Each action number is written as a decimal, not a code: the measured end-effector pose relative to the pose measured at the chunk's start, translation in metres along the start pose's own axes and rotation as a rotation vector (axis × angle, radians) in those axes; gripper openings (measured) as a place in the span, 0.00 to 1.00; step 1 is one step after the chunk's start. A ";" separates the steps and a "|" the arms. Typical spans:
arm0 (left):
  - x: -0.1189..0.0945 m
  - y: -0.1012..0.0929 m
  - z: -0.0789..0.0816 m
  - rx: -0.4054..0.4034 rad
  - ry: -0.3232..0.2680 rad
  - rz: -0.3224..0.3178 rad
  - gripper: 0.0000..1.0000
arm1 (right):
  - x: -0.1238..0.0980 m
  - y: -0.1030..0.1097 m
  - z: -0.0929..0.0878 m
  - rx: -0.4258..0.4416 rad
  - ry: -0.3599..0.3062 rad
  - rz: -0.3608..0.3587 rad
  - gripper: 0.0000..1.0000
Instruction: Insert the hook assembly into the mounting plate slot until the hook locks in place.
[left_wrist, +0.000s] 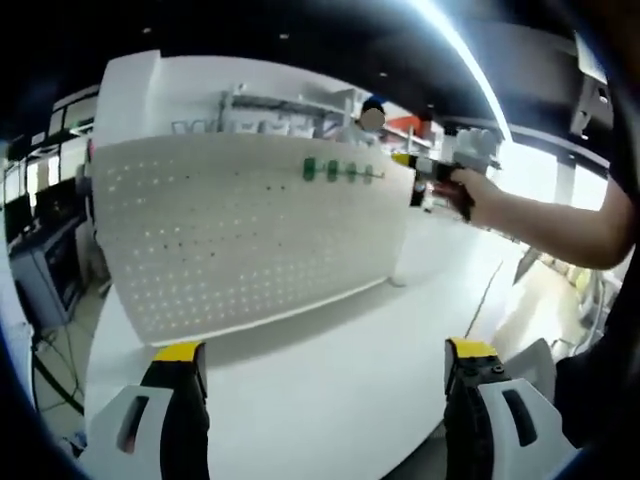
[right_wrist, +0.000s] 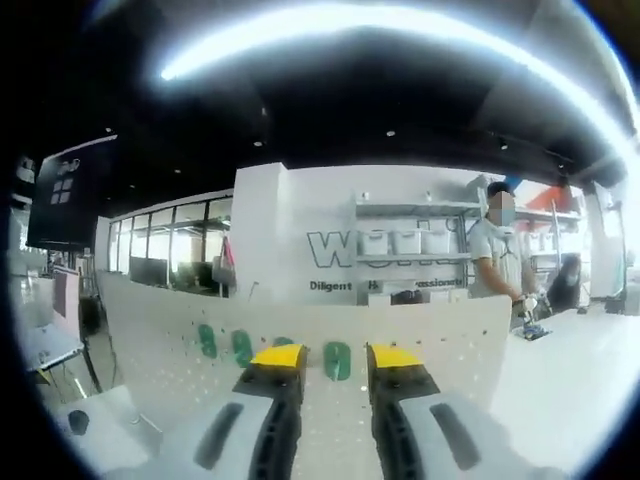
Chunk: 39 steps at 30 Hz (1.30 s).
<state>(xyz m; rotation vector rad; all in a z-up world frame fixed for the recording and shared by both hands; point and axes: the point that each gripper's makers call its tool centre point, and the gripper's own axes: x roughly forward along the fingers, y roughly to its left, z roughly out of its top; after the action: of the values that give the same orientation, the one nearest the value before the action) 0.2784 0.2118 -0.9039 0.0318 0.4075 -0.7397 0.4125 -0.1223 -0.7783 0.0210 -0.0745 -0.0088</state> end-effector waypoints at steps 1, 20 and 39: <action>-0.001 0.004 -0.001 -0.009 0.003 0.020 1.00 | -0.005 0.001 -0.003 -0.001 0.007 -0.002 0.27; -0.010 0.012 -0.010 -0.014 0.035 0.055 1.00 | -0.101 0.062 -0.087 0.006 0.290 0.104 0.52; -0.010 -0.008 -0.018 -0.045 0.044 0.016 1.00 | -0.144 0.072 -0.115 0.042 0.386 0.133 0.67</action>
<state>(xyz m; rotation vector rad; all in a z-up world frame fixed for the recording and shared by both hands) 0.2602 0.2156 -0.9155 0.0093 0.4650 -0.7145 0.2779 -0.0463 -0.9020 0.0591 0.3096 0.1293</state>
